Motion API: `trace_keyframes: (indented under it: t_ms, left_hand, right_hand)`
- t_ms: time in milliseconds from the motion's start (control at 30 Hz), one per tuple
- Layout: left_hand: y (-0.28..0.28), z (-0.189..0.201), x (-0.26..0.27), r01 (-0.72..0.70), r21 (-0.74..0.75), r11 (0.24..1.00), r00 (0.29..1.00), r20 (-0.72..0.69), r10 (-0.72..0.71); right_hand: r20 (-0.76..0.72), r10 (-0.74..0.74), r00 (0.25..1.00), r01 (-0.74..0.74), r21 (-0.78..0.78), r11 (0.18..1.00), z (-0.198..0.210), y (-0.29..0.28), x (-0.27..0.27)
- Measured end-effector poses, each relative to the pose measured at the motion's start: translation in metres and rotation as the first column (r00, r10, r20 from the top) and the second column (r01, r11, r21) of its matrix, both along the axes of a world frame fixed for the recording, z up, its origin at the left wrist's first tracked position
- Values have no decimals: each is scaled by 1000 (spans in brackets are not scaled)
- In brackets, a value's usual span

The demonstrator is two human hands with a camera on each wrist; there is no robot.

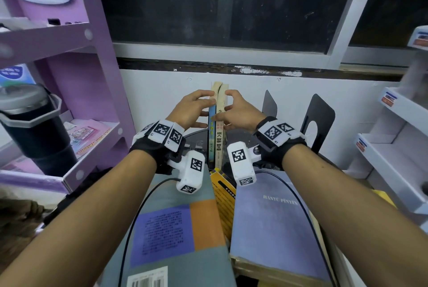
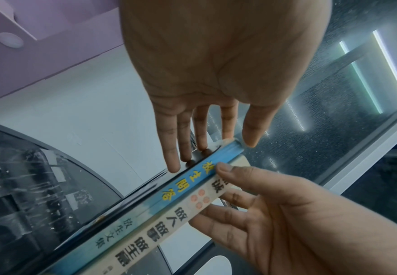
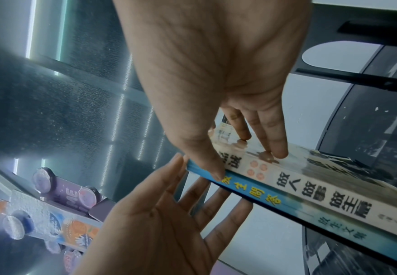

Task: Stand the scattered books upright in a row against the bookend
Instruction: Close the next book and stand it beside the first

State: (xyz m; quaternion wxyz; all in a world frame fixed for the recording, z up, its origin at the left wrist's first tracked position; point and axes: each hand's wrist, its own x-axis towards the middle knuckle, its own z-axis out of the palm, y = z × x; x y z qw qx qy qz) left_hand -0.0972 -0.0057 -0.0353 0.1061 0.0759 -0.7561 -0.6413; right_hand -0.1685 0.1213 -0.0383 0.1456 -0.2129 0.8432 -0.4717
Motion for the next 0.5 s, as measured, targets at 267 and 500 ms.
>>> trace_keyframes:
  t_ms: [267,500]
  left_hand:
    - [2,4,19,-53,-72,996,996,74,58]
    - [-10,7,51,-33,-213,976,976,201,77]
  right_hand:
    - [-51,8,999,-4,81,997,8,12,17]
    - [-56,9,998,2,202,979,15,27,42]
